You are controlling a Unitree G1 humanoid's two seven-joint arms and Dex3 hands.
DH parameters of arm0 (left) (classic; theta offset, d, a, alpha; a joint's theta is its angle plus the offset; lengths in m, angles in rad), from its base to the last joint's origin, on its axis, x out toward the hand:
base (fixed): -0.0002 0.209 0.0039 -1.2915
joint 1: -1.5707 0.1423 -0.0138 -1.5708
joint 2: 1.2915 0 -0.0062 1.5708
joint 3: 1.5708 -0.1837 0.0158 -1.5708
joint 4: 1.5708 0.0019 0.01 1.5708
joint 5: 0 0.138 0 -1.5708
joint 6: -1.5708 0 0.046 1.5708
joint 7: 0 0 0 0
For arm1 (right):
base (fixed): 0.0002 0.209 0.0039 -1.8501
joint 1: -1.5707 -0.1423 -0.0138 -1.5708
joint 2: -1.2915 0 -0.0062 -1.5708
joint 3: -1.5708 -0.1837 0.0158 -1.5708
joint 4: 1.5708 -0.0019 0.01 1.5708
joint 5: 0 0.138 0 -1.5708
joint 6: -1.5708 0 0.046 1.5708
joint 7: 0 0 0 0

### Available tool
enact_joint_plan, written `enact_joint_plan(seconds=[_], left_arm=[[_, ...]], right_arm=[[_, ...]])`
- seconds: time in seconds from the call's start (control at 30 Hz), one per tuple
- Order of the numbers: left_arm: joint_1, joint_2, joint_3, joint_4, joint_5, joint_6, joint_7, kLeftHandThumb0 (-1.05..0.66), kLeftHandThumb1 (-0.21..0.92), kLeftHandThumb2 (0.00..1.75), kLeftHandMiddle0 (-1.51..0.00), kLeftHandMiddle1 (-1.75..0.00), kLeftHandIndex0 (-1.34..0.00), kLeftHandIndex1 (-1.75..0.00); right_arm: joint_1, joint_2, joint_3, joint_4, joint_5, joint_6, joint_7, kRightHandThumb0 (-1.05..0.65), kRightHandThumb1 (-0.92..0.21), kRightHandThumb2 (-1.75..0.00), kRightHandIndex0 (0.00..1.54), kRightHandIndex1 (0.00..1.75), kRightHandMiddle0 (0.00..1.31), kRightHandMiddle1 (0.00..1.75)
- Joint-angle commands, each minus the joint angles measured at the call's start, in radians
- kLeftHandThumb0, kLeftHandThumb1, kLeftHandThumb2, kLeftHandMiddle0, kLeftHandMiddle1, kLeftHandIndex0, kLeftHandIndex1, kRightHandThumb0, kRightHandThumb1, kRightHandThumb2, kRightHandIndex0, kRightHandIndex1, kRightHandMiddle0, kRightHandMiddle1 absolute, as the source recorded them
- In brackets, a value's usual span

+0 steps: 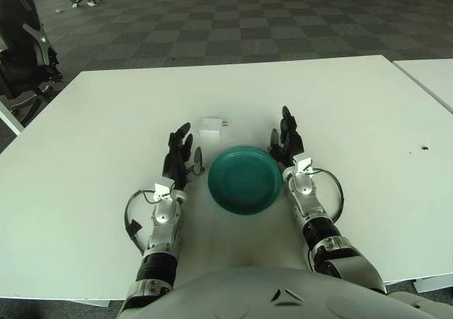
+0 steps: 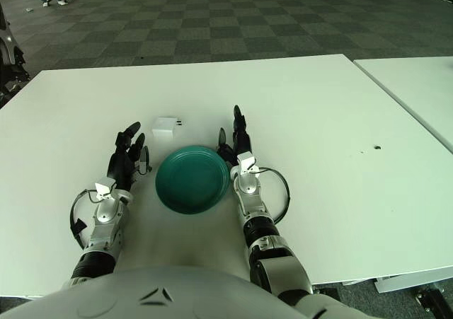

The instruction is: Put the charger into the plate.

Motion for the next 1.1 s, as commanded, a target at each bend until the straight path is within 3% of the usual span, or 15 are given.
enact_joint_plan(seconds=[0.0, 0.1, 0.23, 0.5, 0.67, 0.77, 1.07], left_arm=[[0.022, 0.112, 0.024, -0.084, 0.240, 0.016, 0.175, -0.77, 0.92, 0.91, -0.30, -0.01, 0.00, -0.73], [-0.064, 0.170, 0.035, -0.110, 0.342, 0.028, 0.257, -0.78, 0.92, 0.90, -0.31, -0.02, 0.00, -0.75], [-0.190, 0.254, 0.024, -0.048, 0.471, 0.009, 0.404, -0.81, 0.92, 0.87, -0.32, -0.02, 0.00, -0.75], [-0.344, 0.343, -0.041, 0.044, 0.617, -0.018, 0.621, -0.90, 0.92, 0.76, -0.39, -0.05, 0.00, -0.87], [-0.465, 0.395, -0.092, 0.109, 0.666, -0.004, 0.662, -0.97, 0.92, 0.74, -0.41, -0.06, 0.00, -0.93], [-0.584, 0.459, -0.139, 0.194, 0.711, 0.020, 0.637, -1.01, 0.92, 0.73, -0.41, -0.06, 0.00, -0.99], [-0.740, 0.530, -0.274, 0.354, 0.796, 0.088, 0.548, -1.05, 0.92, 0.68, -0.39, -0.05, -0.01, -1.12]], right_arm=[[0.167, -0.019, -0.021, 0.226, 0.006, 0.066, -0.005, -0.99, -0.92, -0.80, 0.00, 0.00, 0.00, 0.00], [0.161, -0.019, -0.020, 0.235, 0.004, 0.059, -0.006, -0.98, -0.92, -0.80, 0.00, 0.00, 0.00, 0.00], [0.153, -0.015, -0.020, 0.247, 0.004, 0.048, -0.005, -0.98, -0.92, -0.80, 0.00, 0.00, 0.00, 0.00], [0.138, -0.009, -0.021, 0.269, 0.003, 0.047, -0.009, -0.99, -0.92, -0.80, 0.00, 0.00, 0.00, 0.00], [0.131, -0.006, -0.019, 0.274, -0.002, 0.054, -0.016, -0.98, -0.92, -0.80, 0.00, 0.00, 0.00, 0.00], [0.125, -0.001, -0.019, 0.276, -0.002, 0.048, -0.022, -0.97, -0.92, -0.81, 0.00, 0.00, 0.01, 0.00], [0.113, 0.012, -0.017, 0.289, -0.004, 0.033, -0.039, -0.97, -0.92, -0.81, 0.00, 0.00, 0.00, 0.00]])
